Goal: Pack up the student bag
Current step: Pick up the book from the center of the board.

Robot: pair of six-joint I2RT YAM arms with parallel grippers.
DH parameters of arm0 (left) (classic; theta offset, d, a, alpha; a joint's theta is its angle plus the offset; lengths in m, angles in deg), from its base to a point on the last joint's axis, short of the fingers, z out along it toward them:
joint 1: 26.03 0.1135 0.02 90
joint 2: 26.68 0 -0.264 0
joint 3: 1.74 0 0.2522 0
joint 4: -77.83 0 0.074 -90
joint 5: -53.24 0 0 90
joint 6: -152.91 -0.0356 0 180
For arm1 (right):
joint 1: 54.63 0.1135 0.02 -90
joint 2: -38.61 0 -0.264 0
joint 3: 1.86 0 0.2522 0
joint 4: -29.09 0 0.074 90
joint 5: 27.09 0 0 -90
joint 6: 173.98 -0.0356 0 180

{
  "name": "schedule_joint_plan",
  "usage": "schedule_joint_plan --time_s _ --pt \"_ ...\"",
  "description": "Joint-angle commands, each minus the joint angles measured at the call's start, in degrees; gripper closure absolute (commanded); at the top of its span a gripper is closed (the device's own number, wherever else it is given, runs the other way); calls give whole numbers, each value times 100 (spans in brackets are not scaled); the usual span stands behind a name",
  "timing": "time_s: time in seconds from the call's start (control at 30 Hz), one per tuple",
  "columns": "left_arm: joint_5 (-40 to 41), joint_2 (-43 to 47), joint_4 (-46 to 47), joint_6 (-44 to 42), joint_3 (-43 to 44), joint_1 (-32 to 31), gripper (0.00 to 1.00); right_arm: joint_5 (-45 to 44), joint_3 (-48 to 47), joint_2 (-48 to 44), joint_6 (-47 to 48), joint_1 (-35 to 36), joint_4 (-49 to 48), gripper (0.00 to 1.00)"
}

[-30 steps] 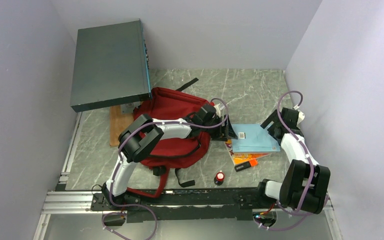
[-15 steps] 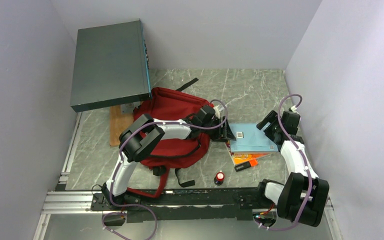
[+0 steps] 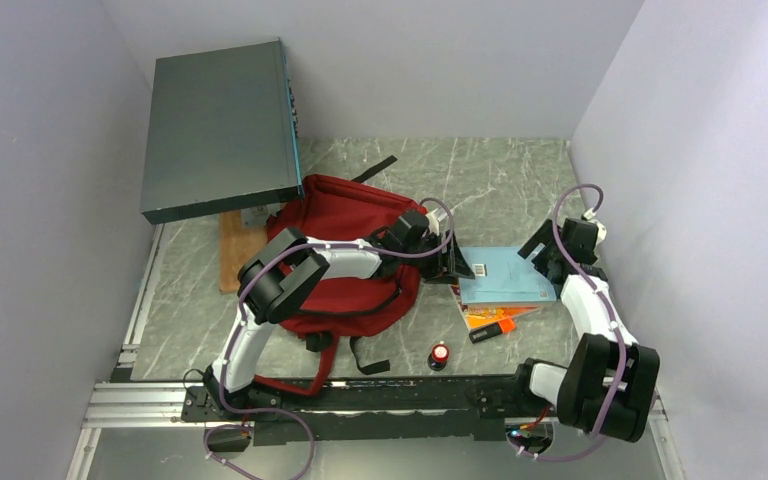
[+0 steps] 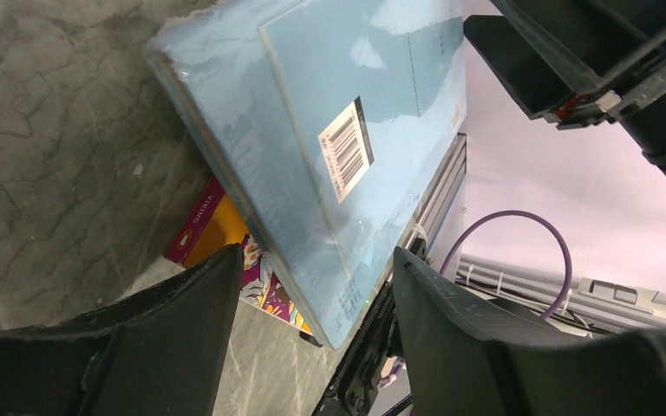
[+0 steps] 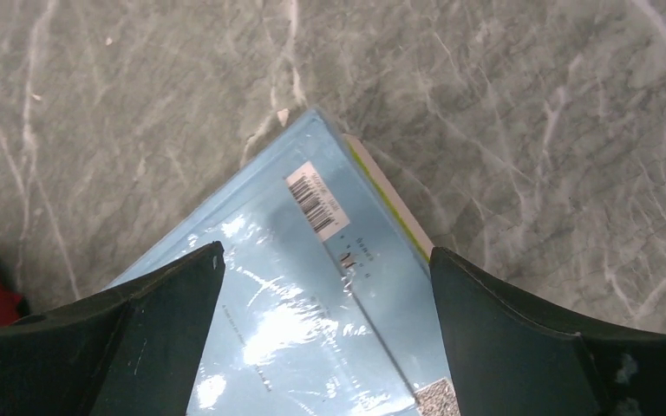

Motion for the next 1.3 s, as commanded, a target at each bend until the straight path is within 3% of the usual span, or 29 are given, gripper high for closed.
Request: schedule_joint_plan --time_s 0.0,0.43,0.6,0.93,1.13,1.27 --pt "-175 -14 320 72 116 -8 32 -280 -142 289 69 -8 -43 9" --pt "-274 15 465 95 113 -8 44 513 128 -165 38 191 0 16" --pt "-249 171 650 195 -93 -14 55 562 271 -381 30 333 -3 22" --pt "100 1065 744 53 -618 5 89 -405 138 -637 315 669 255 13" --pt "120 1417 871 224 -875 13 99 -1390 -91 -1090 441 1554 549 7" --pt "204 1636 404 218 -823 84 100 -1748 -238 -1470 719 2420 575 5"
